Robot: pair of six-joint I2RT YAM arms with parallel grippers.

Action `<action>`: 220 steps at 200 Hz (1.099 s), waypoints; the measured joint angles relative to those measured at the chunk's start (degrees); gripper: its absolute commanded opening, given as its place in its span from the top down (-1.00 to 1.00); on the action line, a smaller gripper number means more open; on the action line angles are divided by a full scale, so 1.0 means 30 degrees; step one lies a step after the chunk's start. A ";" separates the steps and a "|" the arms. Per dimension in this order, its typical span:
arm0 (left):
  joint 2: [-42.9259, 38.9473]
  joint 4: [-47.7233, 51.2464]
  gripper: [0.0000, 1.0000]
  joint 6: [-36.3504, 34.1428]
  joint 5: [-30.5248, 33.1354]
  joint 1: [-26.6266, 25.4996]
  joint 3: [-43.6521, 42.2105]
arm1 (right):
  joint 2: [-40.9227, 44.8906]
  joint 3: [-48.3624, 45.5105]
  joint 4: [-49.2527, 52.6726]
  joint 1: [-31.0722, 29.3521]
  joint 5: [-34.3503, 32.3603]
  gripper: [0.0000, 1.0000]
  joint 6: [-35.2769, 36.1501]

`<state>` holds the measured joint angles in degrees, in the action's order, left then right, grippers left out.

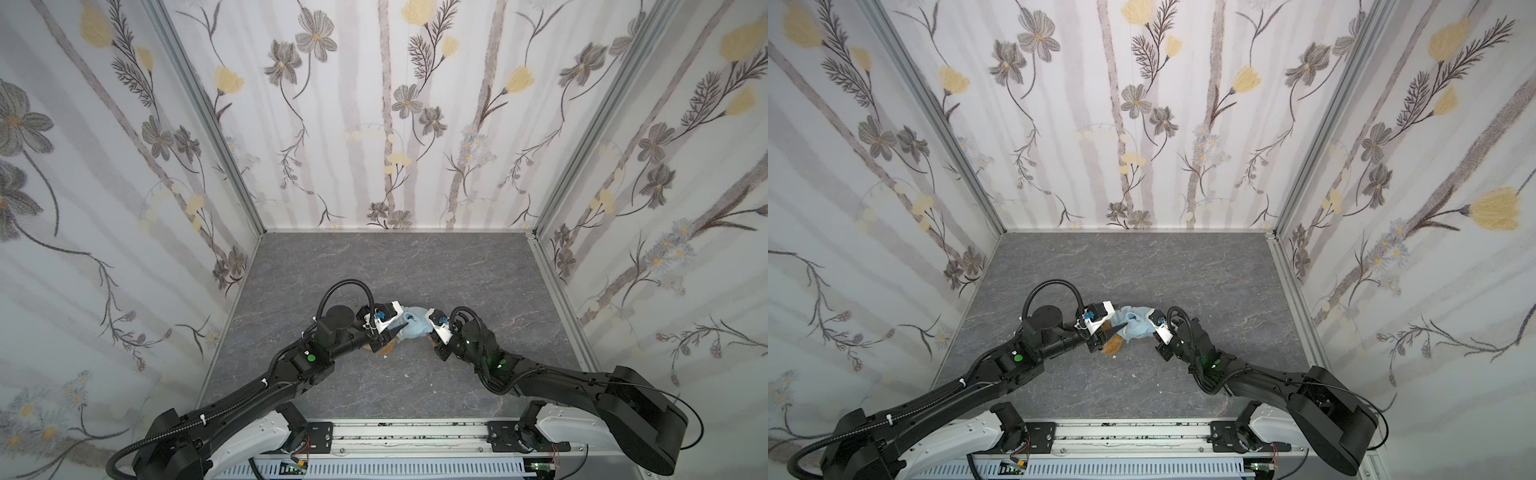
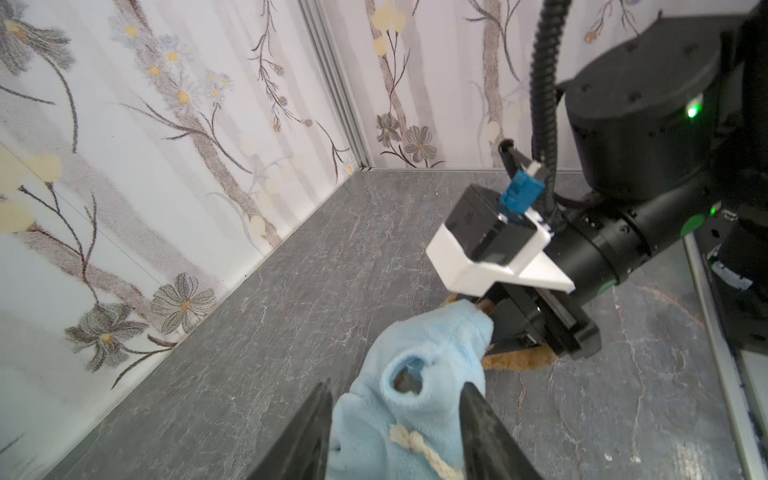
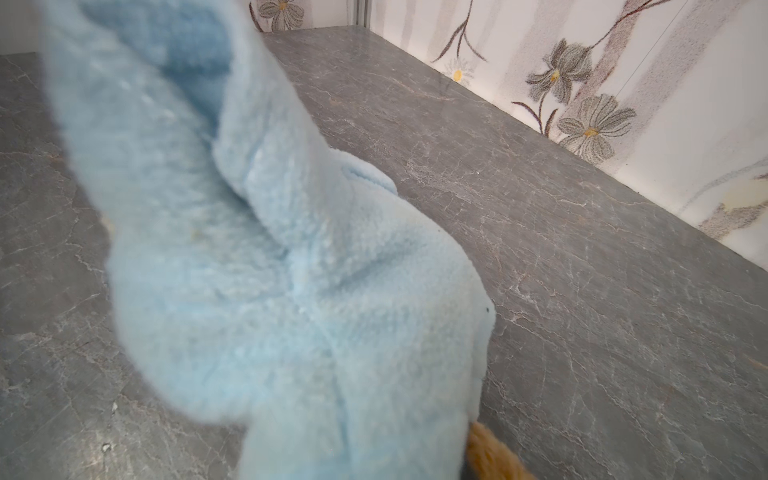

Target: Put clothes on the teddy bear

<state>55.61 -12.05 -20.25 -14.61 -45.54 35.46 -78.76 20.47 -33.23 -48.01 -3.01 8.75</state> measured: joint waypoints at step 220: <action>0.5391 0.8517 0.60 -0.1282 -0.0466 -0.0554 0.5071 | -0.0255 0.0554 0.0095 -0.0707 -0.1676 0.71 0.0758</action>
<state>71.79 13.50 -24.10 -16.01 -47.20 50.68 -79.53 22.13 -32.95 -50.13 -8.03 11.03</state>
